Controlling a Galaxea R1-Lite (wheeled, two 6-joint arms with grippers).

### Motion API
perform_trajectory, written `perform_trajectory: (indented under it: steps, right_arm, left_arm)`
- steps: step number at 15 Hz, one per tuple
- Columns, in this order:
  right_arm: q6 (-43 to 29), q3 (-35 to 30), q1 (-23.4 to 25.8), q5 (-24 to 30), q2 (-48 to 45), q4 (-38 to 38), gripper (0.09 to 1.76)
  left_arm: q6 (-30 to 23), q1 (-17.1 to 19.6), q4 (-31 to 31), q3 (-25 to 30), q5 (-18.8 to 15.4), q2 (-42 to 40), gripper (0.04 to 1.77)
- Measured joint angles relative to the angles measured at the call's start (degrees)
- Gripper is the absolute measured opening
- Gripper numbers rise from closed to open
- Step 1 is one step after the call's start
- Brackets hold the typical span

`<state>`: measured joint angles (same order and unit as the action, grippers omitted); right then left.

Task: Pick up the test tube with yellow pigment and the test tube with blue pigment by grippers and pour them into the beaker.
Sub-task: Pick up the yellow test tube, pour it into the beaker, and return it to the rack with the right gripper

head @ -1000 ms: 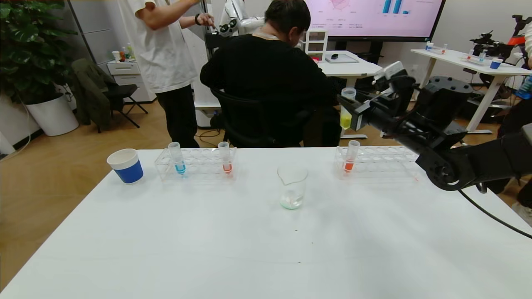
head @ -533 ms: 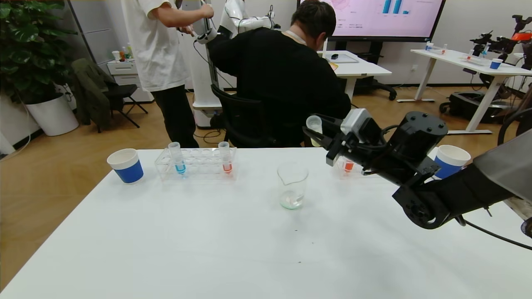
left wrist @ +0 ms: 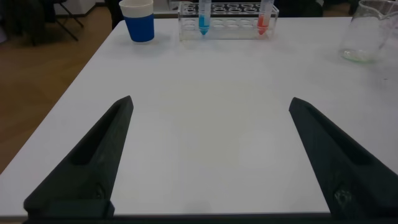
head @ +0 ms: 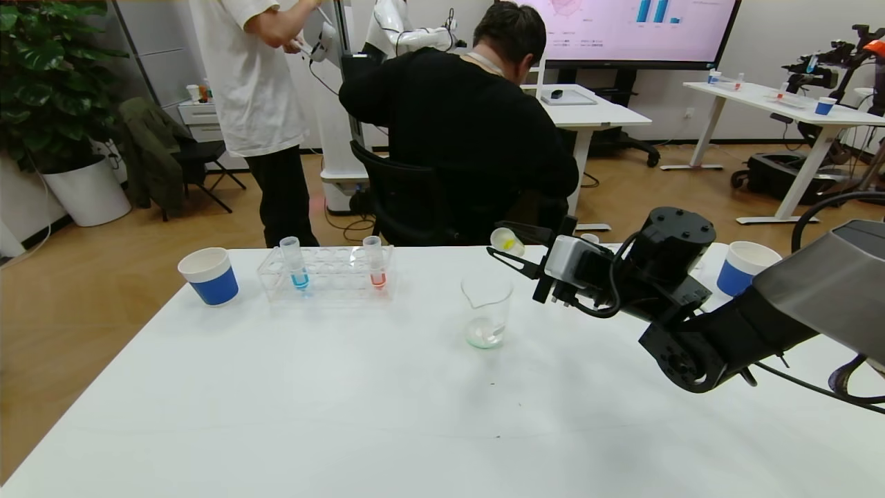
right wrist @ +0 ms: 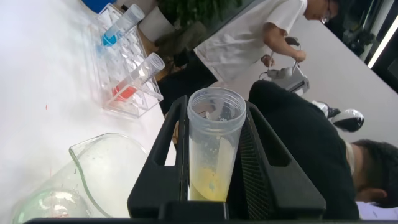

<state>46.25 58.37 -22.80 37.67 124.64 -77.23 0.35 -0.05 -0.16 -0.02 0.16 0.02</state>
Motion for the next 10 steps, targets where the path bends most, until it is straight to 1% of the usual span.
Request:
perform_trajectory:
  steps: [2,5,8,10]
  right_arm:
    - [3.35,1.24,0.28,2.93,0.66,0.02,0.51]
    - [8.24,5.17,1.05,7.09,2.01,0.02,0.51]
    - [14.6,7.81,2.65,13.07,4.08,0.2,0.51]
    - [17.29,8.55,3.4,14.26,5.35,0.18,0.51]
  left_arm:
    - [-0.02,-0.02,0.0,0.0,0.0,0.0,1.75]
    - [0.0,-0.02,0.0,0.0,0.0,0.0,1.75]
    - [0.0,0.0,0.02,0.0,0.0,0.0,1.75]
    - [-0.02,-0.02,0.0,0.0,0.0,0.0,1.75]
